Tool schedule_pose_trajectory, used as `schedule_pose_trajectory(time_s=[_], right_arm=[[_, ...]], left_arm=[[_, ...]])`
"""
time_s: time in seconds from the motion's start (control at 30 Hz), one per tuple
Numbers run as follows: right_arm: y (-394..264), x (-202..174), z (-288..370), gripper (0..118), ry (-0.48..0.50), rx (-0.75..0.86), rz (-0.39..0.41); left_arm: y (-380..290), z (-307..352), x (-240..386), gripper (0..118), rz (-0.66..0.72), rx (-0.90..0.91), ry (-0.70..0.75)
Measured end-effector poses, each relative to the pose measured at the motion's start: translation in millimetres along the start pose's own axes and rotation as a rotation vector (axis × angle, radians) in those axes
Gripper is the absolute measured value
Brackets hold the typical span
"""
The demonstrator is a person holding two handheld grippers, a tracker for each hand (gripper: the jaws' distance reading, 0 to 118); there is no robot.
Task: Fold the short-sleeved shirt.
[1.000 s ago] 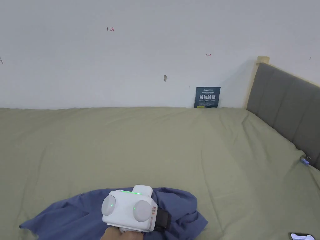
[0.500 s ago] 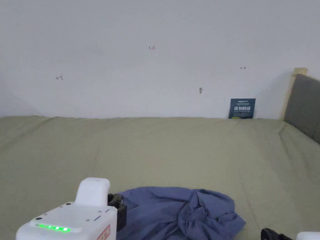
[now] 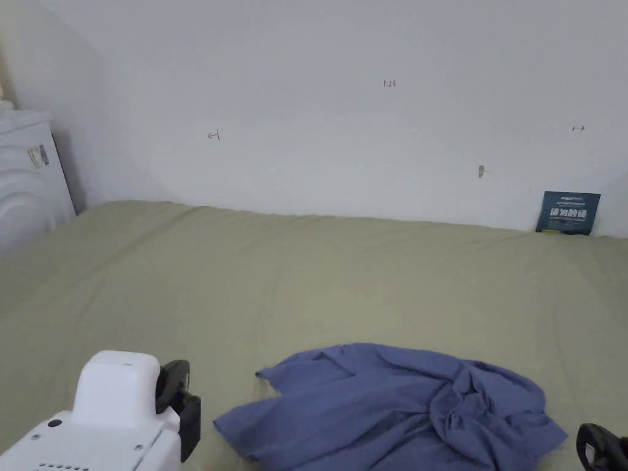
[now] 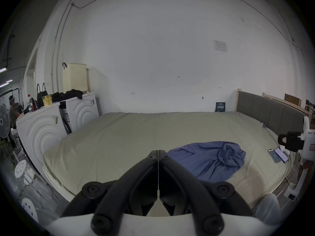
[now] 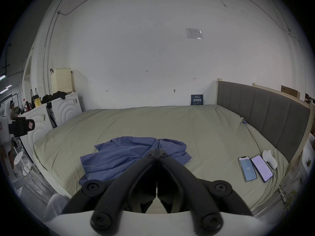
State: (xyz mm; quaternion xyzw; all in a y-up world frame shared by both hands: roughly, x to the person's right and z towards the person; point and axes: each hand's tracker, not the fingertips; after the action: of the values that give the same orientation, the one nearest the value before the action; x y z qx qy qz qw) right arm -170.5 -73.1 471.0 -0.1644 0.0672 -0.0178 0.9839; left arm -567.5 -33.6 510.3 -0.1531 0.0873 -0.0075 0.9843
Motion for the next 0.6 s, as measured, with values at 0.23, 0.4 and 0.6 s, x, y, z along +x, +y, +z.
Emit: schedule_pose_trajectory(time_s=[0.23, 0.4, 0.6], right_arm=[[-1.3, -4.4, -13.3, 0, 0.012, -0.025, -0.004], [-6.4, -6.7, -31.2, 0, 0.018, -0.065, -0.005], [-17.0, -5.4, -58.4, 0, 0.008, -0.146, 0.009]], left_arm=[[-15.5, -57.6, -15.9, 0, 0.025, -0.184, -0.037], [-44.8, -152.1, -27.4, 1, 0.073, -0.399, -0.114], [-80.3, -266.8, -20.0, 113, 0.041, -0.612, -0.088]])
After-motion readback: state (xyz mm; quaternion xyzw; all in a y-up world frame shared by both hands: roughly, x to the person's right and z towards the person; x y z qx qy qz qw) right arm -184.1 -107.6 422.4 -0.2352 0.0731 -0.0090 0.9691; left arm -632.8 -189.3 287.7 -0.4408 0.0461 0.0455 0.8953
